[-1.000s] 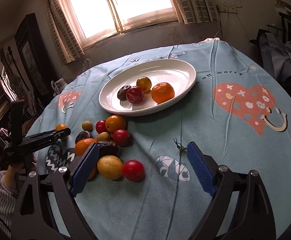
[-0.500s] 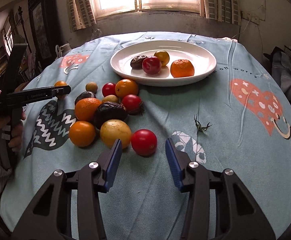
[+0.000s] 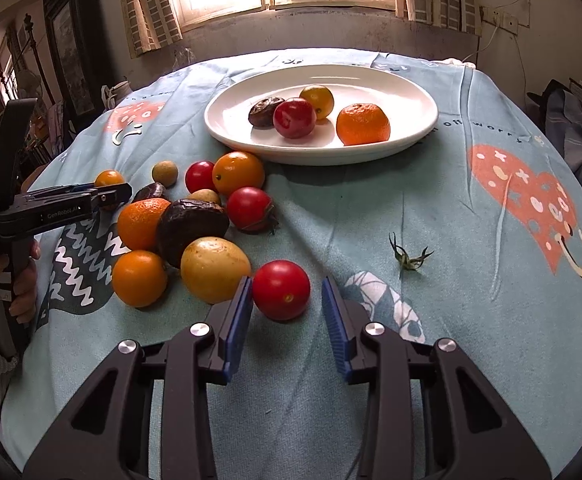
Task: Organize fruits
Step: 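Lift the orange with the left tool while the right tool grasps a red tomato, then lower the orange and tomato onto the white plate and open both tools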
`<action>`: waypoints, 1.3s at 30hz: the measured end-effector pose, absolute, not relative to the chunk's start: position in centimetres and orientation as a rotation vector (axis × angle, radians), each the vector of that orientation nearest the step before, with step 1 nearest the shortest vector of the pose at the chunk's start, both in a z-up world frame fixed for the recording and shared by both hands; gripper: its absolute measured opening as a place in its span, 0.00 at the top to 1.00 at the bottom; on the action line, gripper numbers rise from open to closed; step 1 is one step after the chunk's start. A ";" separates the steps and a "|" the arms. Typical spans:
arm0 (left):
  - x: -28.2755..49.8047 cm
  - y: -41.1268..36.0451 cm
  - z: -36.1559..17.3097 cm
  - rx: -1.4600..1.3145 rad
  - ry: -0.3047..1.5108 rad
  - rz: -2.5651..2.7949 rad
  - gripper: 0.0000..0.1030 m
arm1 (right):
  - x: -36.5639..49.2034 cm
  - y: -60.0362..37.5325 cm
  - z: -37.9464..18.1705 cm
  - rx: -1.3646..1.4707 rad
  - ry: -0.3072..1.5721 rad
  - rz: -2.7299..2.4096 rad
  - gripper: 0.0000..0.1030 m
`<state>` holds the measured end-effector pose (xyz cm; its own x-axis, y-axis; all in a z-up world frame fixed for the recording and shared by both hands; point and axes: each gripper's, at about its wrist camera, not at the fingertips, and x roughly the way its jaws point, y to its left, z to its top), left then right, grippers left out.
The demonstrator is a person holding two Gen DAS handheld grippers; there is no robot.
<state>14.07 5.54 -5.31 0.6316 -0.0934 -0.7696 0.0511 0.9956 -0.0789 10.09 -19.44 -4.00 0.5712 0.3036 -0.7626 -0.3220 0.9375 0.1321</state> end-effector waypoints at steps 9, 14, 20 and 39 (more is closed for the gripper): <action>12.7 5.3 -3.7 -0.070 0.812 -0.118 0.61 | 9.3 -20.2 -2.9 0.010 0.835 0.374 0.73; 12.6 4.5 -0.5 -0.118 0.763 -0.162 0.61 | 9.5 -23.0 1.1 0.143 0.721 0.347 0.73; 16.6 0.2 3.4 -0.049 0.727 -0.207 0.61 | 13.4 -24.5 7.5 0.196 0.619 0.306 0.73; 25.8 -4.3 -2.5 -0.022 0.819 -0.236 0.36 | 25.9 -21.3 -0.4 0.174 0.826 0.290 0.72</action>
<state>25.84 -4.28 -2.48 0.6584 -0.2164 -0.7209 0.1998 0.9737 -0.1098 25.94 -21.30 -0.37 0.6418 0.3200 -0.6970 -0.1859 0.9466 0.2635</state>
